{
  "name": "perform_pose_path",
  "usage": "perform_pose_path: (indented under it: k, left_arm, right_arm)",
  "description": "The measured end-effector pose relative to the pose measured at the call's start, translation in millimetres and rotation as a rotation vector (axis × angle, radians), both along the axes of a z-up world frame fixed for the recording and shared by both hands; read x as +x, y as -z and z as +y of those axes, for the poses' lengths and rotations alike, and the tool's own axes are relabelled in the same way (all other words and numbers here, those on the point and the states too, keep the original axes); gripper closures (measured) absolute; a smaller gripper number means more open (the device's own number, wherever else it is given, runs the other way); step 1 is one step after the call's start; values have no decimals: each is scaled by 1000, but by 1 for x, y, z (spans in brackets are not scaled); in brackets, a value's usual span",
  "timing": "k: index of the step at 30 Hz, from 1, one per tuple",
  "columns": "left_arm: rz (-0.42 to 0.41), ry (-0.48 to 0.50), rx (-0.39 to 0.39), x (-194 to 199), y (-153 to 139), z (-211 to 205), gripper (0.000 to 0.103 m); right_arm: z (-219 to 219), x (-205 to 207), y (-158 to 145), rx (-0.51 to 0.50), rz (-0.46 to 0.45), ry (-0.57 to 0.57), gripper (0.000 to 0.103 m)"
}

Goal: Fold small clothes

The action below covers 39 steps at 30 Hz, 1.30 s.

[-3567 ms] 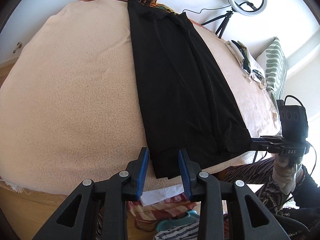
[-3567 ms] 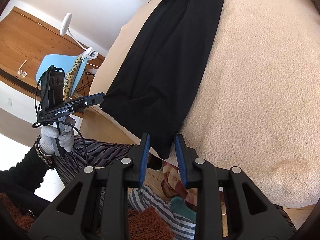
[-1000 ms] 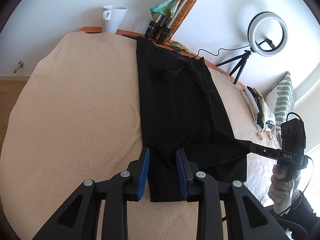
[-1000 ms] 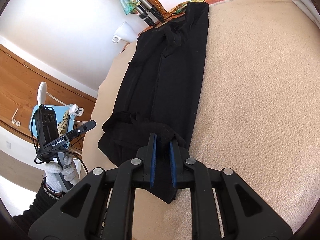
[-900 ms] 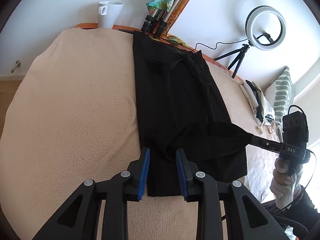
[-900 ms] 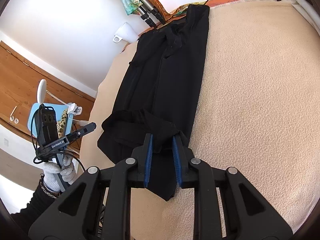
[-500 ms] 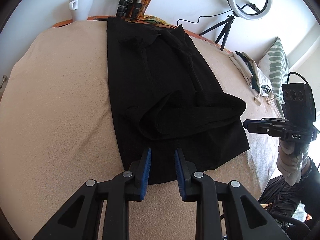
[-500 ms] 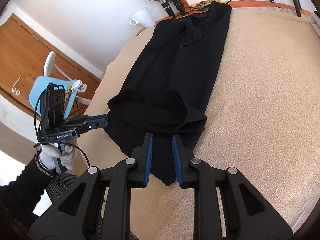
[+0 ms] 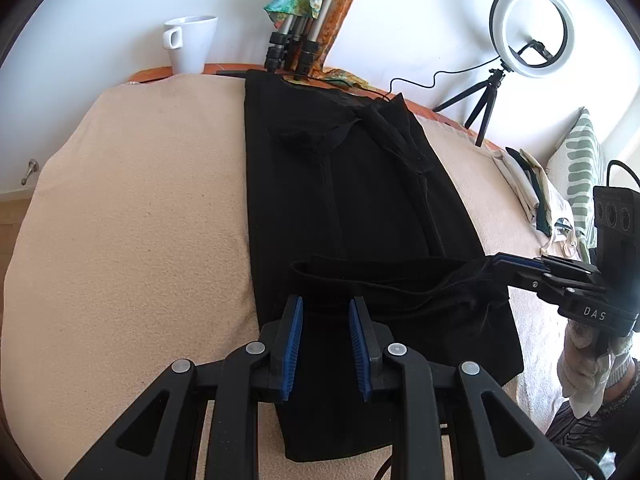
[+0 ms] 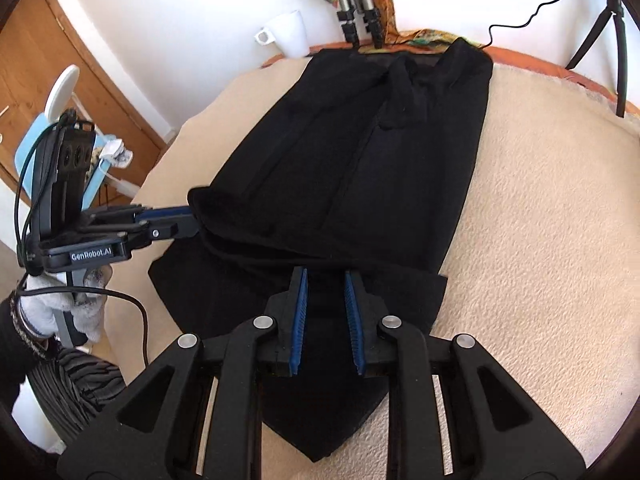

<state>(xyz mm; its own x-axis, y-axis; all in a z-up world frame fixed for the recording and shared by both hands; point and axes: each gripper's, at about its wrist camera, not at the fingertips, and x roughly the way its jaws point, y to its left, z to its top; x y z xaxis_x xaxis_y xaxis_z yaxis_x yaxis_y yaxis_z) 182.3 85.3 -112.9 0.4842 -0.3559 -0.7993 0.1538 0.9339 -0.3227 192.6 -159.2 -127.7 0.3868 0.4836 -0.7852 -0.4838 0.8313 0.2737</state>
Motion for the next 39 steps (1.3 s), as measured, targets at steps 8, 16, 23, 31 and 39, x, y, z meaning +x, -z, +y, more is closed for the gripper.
perform_pose_path:
  k: [8,16,23,31,39]
  left_arm:
    - [-7,2,26,-9,6,9,68]
    - [-21,-1,40,5,7,1,70]
    - [-5,12,47,15,14,-7,76]
    - [-39,25,64,13,10,-10,101]
    - [-88,-16,97,3,1,2,101]
  right_arm:
    - [-12,-8,-3,-27,-18,49,48]
    - [-45,5,8,78,80,136,54]
    - [-58,19,17,106,150,185,55]
    - [-44,14,16,49,98,145,95]
    - [-32,16,5,29,33,132,98]
